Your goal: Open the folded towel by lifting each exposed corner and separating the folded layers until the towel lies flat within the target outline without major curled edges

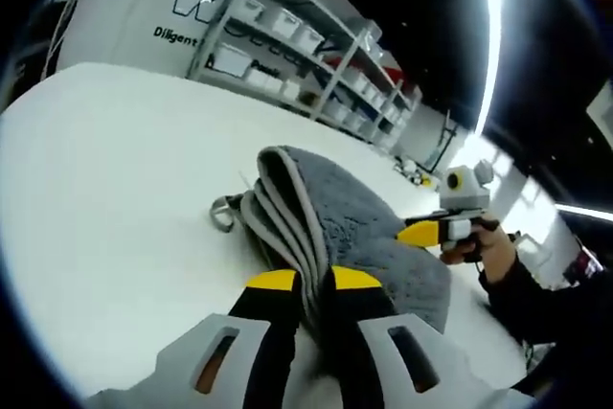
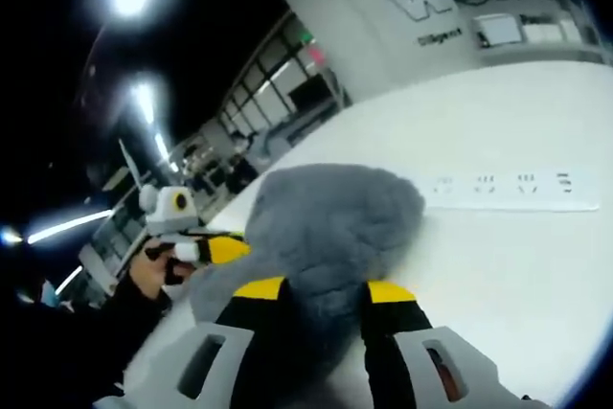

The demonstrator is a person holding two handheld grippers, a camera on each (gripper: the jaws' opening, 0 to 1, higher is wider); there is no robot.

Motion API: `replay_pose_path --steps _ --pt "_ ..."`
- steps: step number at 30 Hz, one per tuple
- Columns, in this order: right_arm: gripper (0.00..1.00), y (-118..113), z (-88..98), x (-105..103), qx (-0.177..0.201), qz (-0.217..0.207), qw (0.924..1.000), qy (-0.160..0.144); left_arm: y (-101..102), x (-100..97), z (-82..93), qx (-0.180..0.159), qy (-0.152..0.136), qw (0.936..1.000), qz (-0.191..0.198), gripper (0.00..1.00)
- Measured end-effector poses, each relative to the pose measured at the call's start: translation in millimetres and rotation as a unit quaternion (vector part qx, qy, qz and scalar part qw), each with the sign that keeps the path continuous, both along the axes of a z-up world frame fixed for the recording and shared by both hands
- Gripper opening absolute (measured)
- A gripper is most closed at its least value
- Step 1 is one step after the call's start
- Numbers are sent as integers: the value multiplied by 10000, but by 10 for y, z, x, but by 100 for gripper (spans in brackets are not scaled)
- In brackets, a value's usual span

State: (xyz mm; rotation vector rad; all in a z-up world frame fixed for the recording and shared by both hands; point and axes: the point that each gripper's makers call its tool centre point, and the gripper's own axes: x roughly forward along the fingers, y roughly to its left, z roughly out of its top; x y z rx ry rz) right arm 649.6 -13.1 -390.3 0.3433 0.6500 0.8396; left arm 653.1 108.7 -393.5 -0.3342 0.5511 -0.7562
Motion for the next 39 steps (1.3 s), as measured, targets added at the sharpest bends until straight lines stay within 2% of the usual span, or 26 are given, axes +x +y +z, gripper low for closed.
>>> replay_pose_path --steps 1,2,5,12,39 --pt "27 5 -3 -26 11 -7 10000 19 3 5 3 14 -14 10000 -3 9" --pt "27 7 -3 -31 11 -6 10000 19 68 97 16 23 -21 10000 -8 9" --pt "28 -4 2 -9 -34 -2 10000 -2 74 104 14 48 -44 10000 -18 9" --pt "29 -8 -4 -18 -157 18 9999 -70 55 54 6 84 -68 9999 -42 9" --pt "29 -38 0 53 -153 70 9998 -116 30 -8 -9 -19 -56 10000 -1 9"
